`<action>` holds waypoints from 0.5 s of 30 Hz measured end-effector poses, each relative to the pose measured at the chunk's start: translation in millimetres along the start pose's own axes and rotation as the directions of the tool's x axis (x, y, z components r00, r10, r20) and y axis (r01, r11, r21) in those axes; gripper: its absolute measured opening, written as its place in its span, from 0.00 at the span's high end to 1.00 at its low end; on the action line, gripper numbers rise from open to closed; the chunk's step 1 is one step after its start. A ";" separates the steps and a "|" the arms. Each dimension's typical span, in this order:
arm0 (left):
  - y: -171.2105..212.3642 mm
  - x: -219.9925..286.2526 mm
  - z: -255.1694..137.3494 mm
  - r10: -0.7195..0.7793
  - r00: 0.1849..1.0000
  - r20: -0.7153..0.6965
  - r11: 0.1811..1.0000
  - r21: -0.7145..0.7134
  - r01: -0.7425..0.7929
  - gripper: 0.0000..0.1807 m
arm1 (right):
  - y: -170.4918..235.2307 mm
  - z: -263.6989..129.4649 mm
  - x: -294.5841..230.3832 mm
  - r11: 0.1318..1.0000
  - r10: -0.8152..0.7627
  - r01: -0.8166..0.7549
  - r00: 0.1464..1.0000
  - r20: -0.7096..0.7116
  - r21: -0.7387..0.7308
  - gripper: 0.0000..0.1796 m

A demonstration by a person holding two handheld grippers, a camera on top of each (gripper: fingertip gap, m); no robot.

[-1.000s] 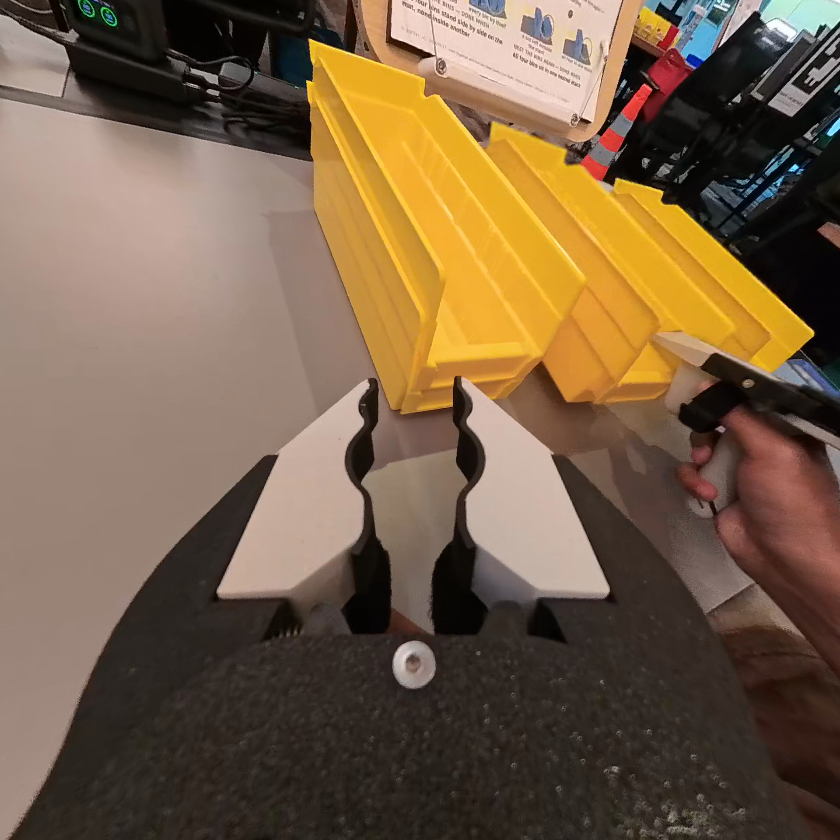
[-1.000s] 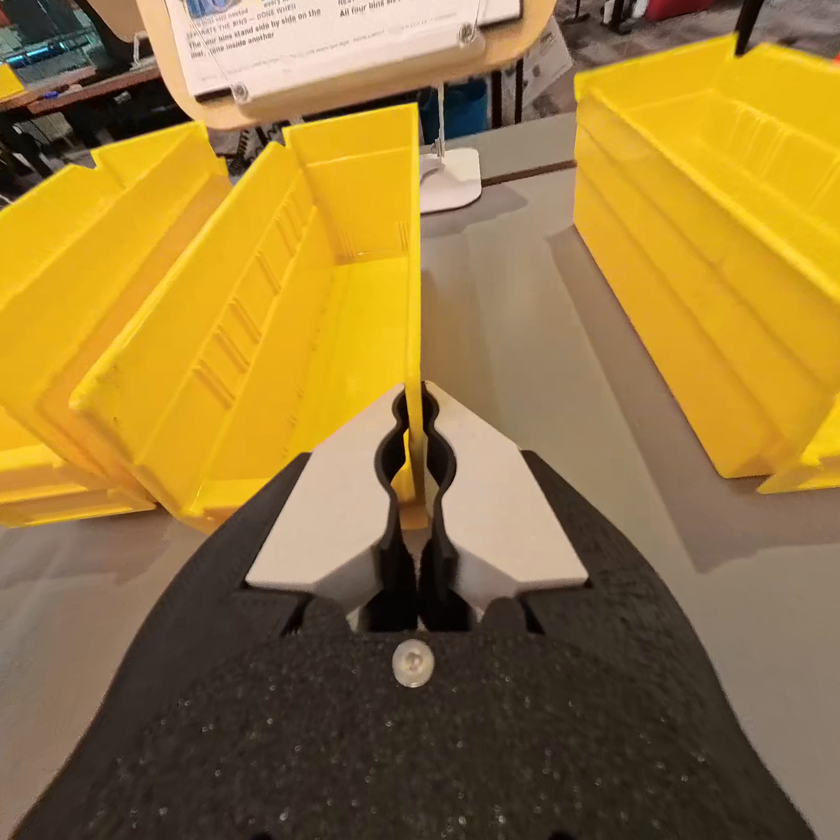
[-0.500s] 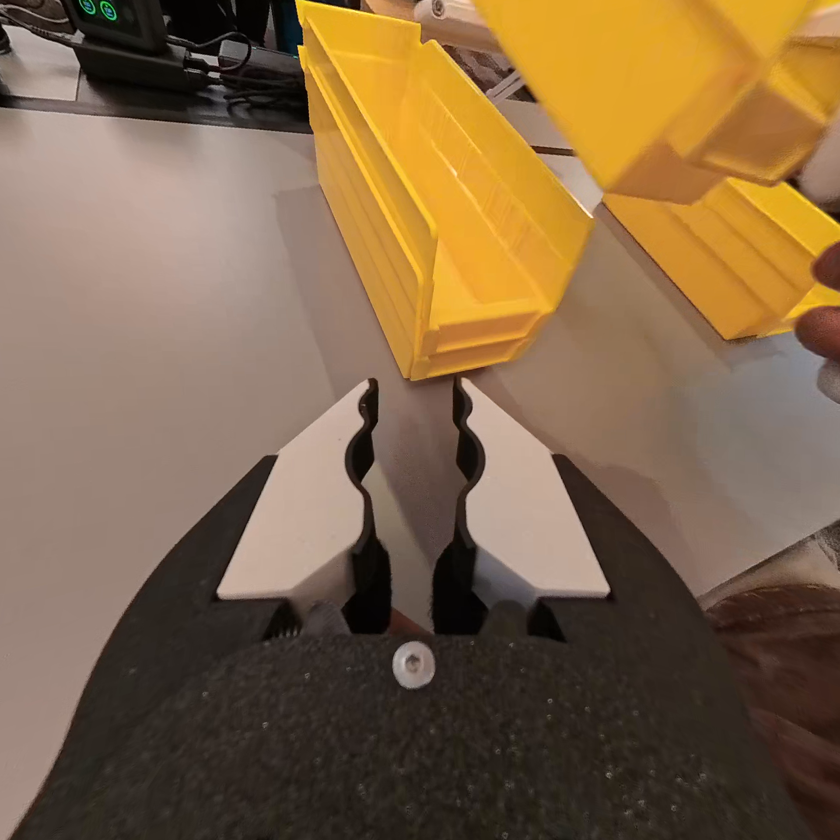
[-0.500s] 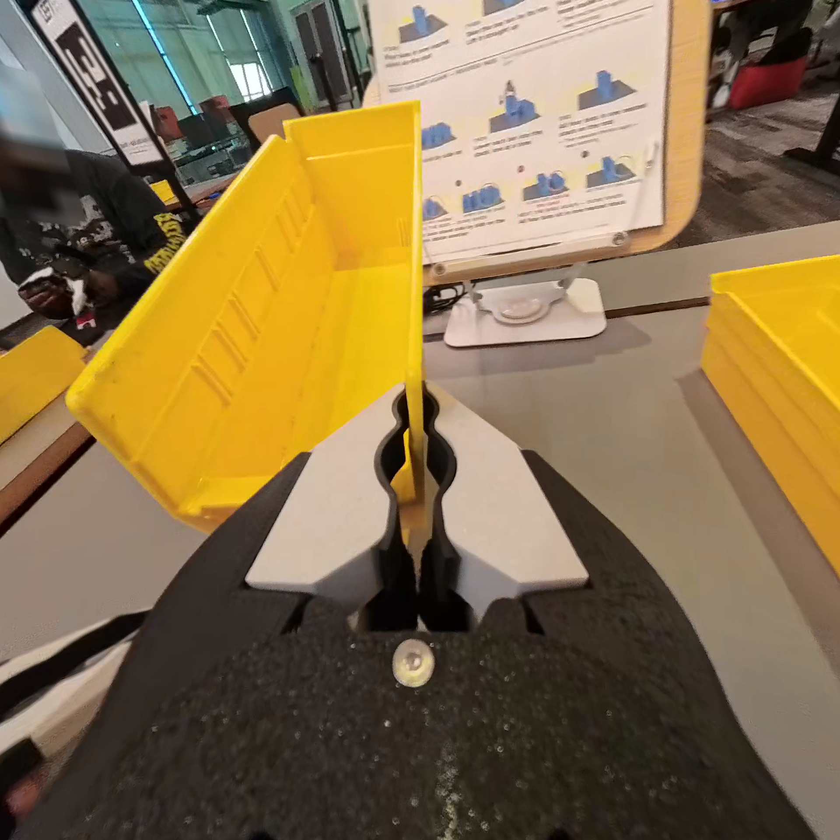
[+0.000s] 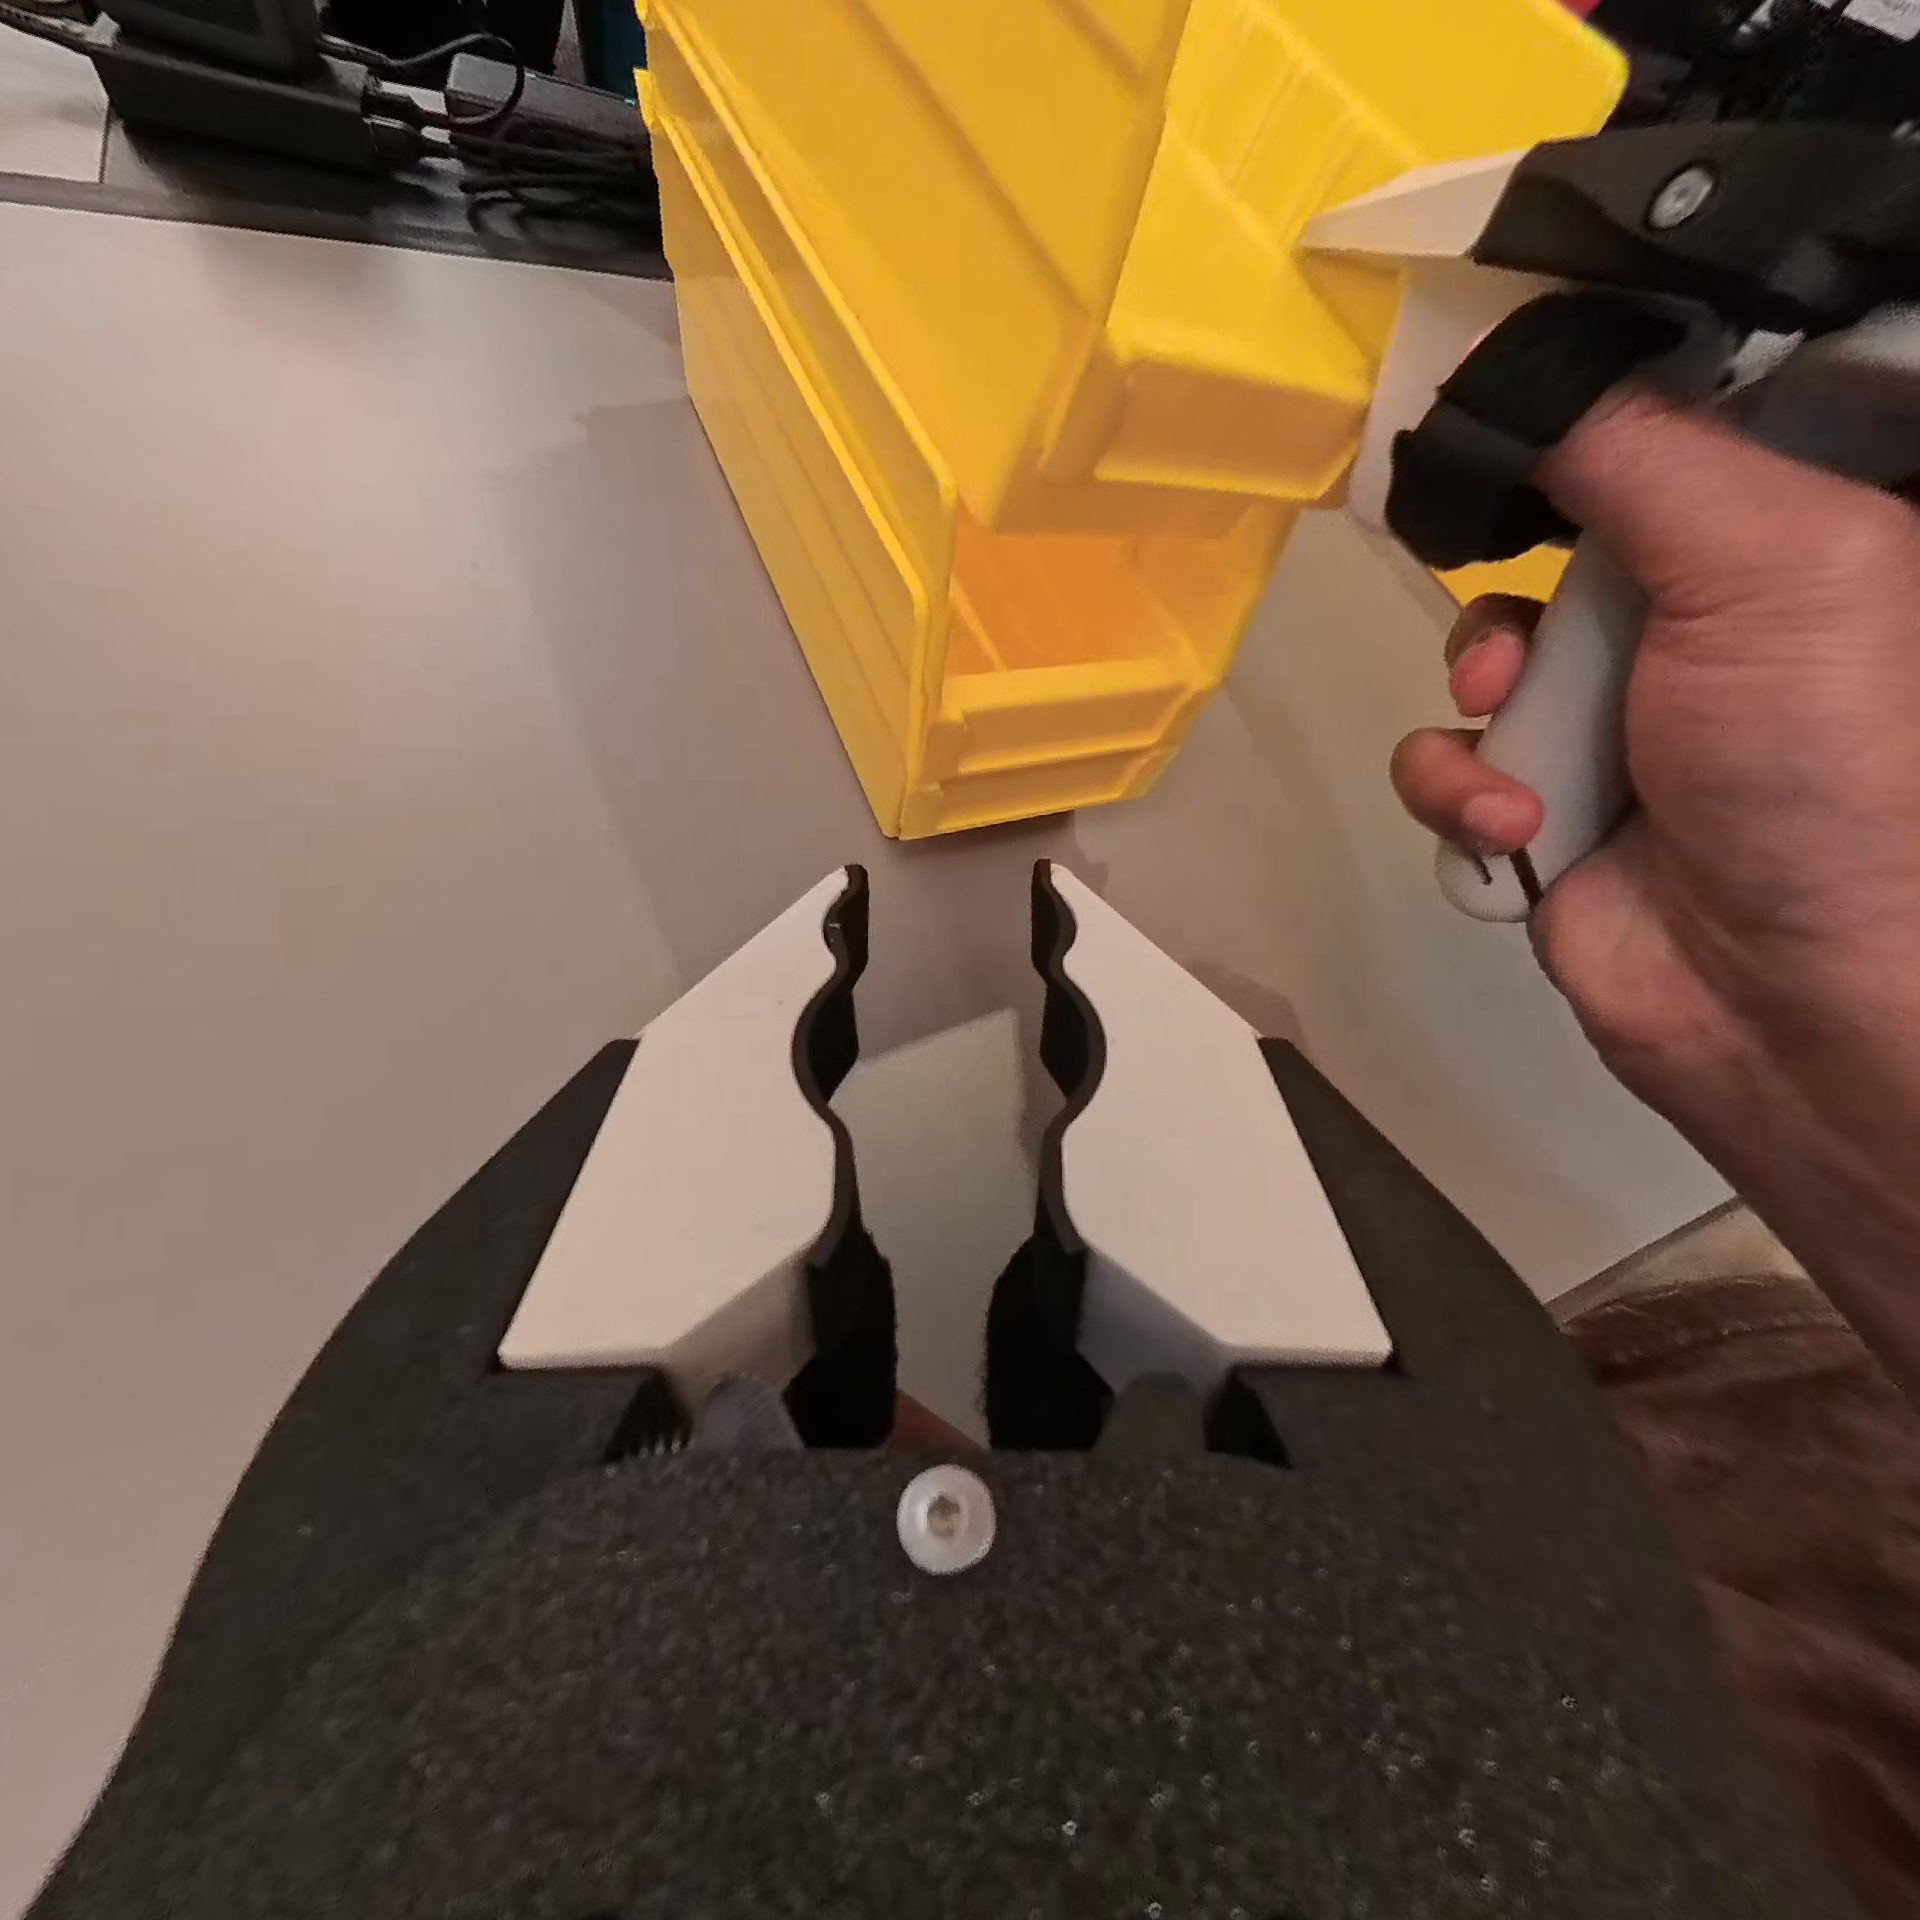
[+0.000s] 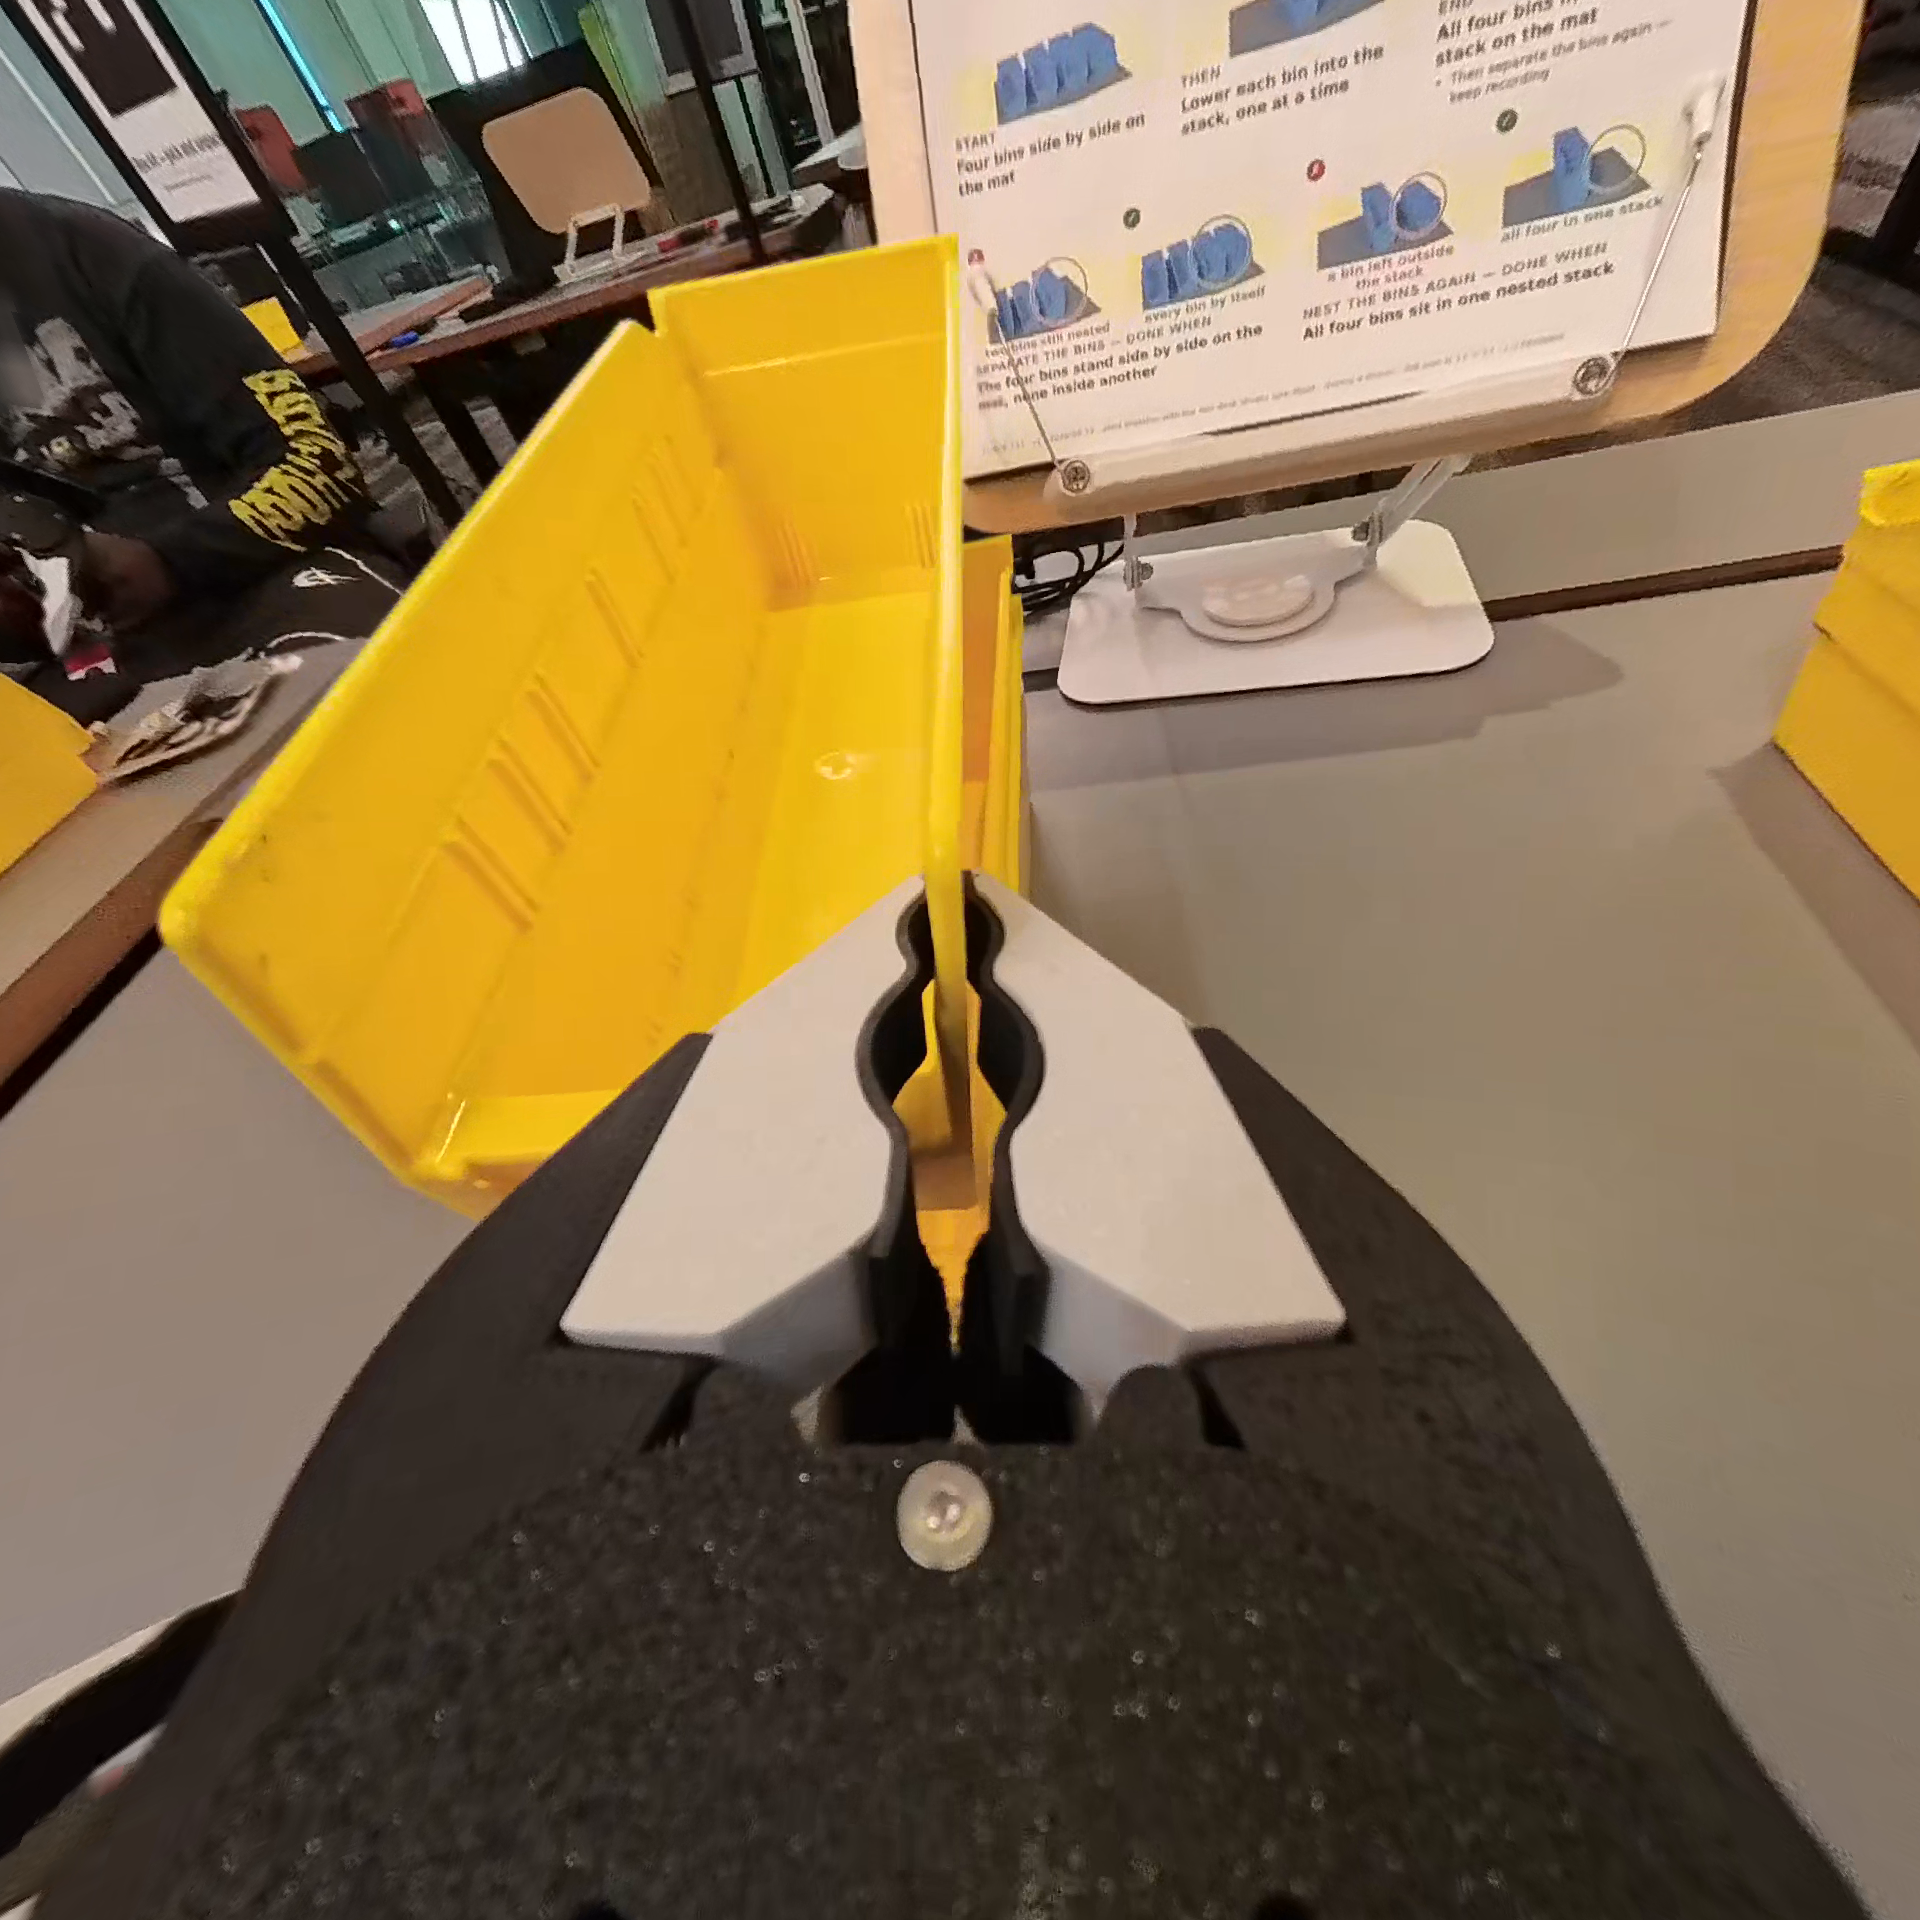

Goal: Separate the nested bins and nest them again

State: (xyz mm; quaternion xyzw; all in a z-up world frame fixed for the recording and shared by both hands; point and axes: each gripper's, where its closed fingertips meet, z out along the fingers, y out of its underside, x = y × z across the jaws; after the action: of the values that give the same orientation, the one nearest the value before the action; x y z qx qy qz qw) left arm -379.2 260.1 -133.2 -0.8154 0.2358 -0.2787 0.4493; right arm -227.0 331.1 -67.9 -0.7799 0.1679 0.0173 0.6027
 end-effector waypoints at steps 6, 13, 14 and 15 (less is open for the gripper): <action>2.3 3.1 1.6 0.000 1.000 -0.012 1.000 -0.012 0.000 0.84 | 14.8 7.2 1.6 0.999 -0.034 0.034 0.999 -0.023 -0.011 1.00; 2.7 1.9 1.8 0.003 1.000 -0.007 1.000 -0.014 -0.003 0.84 | 22.4 10.1 -1.1 0.995 -0.092 0.093 0.994 -0.057 0.022 1.00; 2.6 1.2 1.7 0.002 1.000 -0.006 1.000 -0.014 -0.002 0.84 | 23.7 10.2 -0.8 0.994 -0.105 0.106 0.993 -0.063 0.024 1.00; 2.5 0.6 1.6 0.000 1.000 -0.005 1.000 -0.014 0.000 0.84 | 24.7 10.1 -0.3 0.993 -0.115 0.117 0.991 -0.067 0.027 1.00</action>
State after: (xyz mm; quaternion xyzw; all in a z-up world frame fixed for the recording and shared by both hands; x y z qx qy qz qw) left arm -378.0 259.5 -135.9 -0.8178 0.2389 -0.2790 0.4431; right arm -232.5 335.4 -93.7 -0.7792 0.1420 -0.0461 0.6087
